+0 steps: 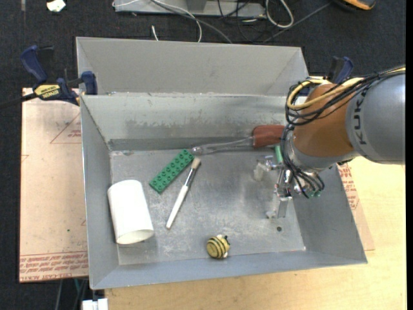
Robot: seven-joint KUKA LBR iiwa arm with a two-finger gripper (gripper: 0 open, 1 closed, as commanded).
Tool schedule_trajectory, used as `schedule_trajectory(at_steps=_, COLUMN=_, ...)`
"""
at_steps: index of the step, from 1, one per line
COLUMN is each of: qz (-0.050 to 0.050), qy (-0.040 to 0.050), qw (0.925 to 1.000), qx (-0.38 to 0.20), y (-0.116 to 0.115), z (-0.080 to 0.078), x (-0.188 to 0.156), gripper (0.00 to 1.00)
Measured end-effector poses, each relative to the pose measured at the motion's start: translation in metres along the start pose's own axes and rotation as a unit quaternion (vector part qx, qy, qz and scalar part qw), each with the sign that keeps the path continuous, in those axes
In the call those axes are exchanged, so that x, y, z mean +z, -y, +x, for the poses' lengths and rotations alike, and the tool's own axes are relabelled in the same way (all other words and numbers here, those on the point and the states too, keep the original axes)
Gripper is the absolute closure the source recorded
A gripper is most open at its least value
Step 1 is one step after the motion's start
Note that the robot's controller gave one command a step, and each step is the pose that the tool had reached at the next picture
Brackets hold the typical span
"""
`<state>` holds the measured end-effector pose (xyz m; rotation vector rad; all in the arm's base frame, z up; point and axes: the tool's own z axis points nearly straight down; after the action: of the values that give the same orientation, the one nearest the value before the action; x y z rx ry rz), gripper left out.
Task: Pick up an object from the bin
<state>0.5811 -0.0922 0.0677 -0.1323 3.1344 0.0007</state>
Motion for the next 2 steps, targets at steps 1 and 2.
schedule_trajectory(at_steps=1, qz=0.001, qy=0.0013, qw=0.9899, qx=-0.142, y=0.022, z=-0.011, x=-0.003, gripper=0.00)
schedule_trajectory(at_steps=2, qz=-0.001, qy=0.0005, qw=0.9352, qx=-0.354, y=0.031, z=0.004, x=-0.026, gripper=0.00)
